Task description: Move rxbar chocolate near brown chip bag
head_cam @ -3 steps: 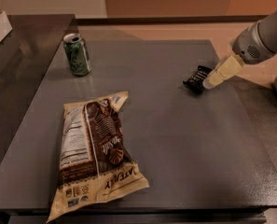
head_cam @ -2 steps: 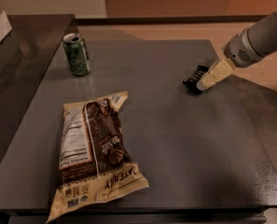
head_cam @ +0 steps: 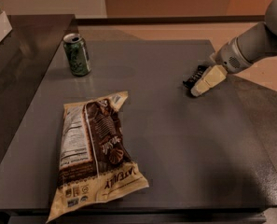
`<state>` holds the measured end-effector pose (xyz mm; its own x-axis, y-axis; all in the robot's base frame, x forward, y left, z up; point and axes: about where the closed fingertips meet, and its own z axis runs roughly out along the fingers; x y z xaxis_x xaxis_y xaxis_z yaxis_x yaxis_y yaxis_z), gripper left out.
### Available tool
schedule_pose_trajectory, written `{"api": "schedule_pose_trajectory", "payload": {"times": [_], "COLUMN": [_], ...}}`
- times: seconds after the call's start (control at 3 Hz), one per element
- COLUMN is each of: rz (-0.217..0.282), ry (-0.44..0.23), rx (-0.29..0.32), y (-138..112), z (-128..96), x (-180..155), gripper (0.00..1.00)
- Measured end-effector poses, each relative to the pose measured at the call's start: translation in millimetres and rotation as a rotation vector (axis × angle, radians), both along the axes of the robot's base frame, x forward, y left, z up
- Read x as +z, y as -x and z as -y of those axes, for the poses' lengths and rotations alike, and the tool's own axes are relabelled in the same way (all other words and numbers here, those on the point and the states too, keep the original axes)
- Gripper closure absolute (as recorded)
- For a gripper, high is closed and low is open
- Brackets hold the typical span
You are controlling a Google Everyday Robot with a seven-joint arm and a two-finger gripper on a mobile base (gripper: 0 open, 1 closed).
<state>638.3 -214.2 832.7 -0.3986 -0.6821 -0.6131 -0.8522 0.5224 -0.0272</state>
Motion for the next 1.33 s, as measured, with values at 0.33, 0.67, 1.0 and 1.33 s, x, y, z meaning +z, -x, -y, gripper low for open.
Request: {"api": "schedule_pose_trajectory", "payload": {"times": [0.33,0.67,1.0,1.33], "rz": [-0.02,-0.025,-0.027,-0.017], "ry": [-0.015,-0.021,-0.022,-0.032], "rx": [0.036,0.053,0.062,0.11], "y": [2,3,3,11], "z": [-7,-11,-13,-28], "x": [-6,-5,-3,5], "gripper": [0.17,0.41,0.64,0.87]}}
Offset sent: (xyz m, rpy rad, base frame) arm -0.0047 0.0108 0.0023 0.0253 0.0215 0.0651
